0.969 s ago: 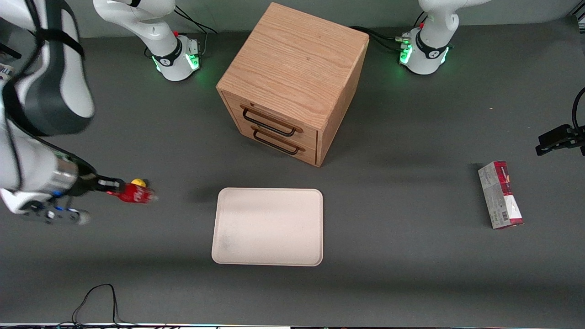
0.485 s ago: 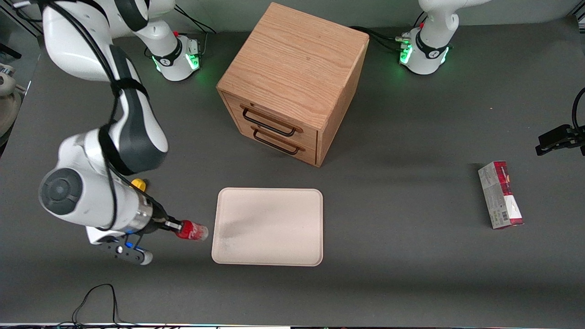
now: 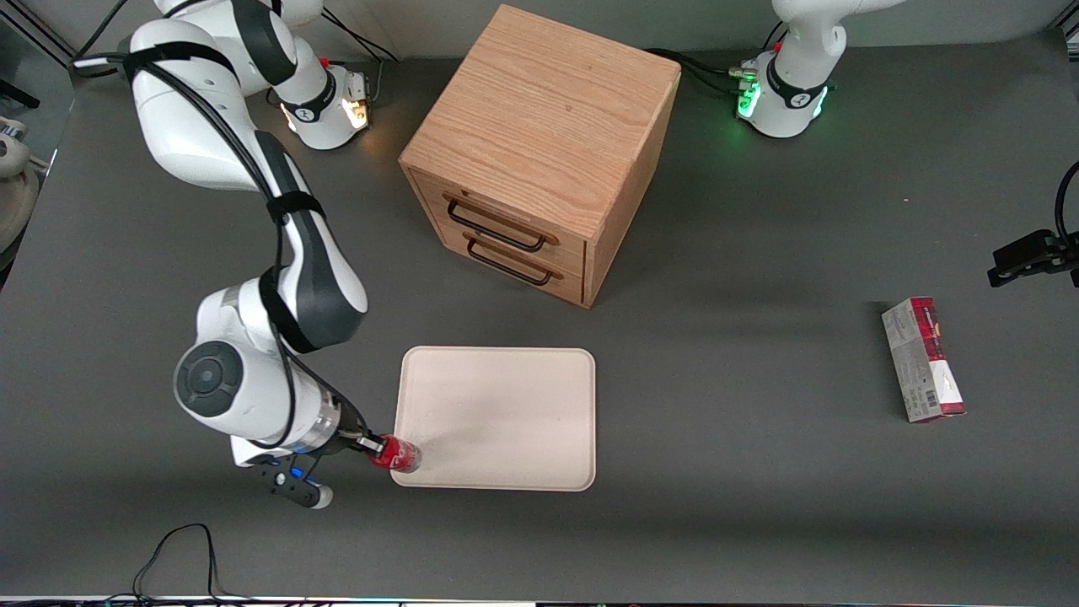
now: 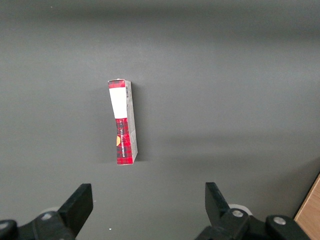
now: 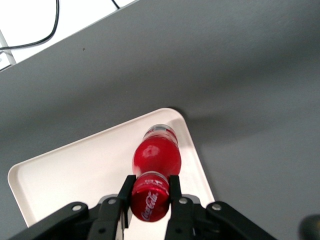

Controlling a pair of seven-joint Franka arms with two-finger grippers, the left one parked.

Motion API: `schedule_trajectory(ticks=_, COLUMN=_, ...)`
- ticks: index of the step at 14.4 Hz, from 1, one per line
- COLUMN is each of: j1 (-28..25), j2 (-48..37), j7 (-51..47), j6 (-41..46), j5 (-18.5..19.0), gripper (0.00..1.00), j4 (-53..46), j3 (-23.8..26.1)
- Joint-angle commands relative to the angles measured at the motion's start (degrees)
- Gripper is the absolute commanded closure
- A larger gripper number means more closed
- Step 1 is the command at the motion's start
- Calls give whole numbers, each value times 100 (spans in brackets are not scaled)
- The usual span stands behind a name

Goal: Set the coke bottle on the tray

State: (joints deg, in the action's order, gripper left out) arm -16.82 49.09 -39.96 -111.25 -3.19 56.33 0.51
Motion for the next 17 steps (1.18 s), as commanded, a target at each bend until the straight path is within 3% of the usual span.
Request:
schedule_trajectory(ticks=1, j1=-119, j2=223, j7=-161, j6=-46, j5=2, gripper=100, j4=-272, j3=-51)
schedule_trajectory(ticks=6, j1=-181, j2=311, j7=-161, j6=-117, j5=222, gripper=100, j4=-228, j3=-51)
schedule_trajectory(ticks=7, j1=-181, j2=312, j7=-161, j6=-117, j5=222, gripper=79, j4=-219, j3=-51)
schedule_trajectory(ticks=8, j1=-181, j2=312, j7=-152, j6=-117, j5=266, gripper=1, j4=-219, j3=-51)
schedule_trajectory(ticks=10, j1=-225, j2=312, j7=-170, j6=-108, j5=494, gripper=0, j4=-210, j3=-42)
schedule_trajectory(ticks=15, j1=-225, j2=224, j7=-152, j6=-38, j5=512, gripper=0, j4=-202, j3=-51)
schedule_trajectory(ticks=17, j1=-181, j2=40, j7=-65, j6=469, j5=521, gripper=0, j4=-202, j3=-60)
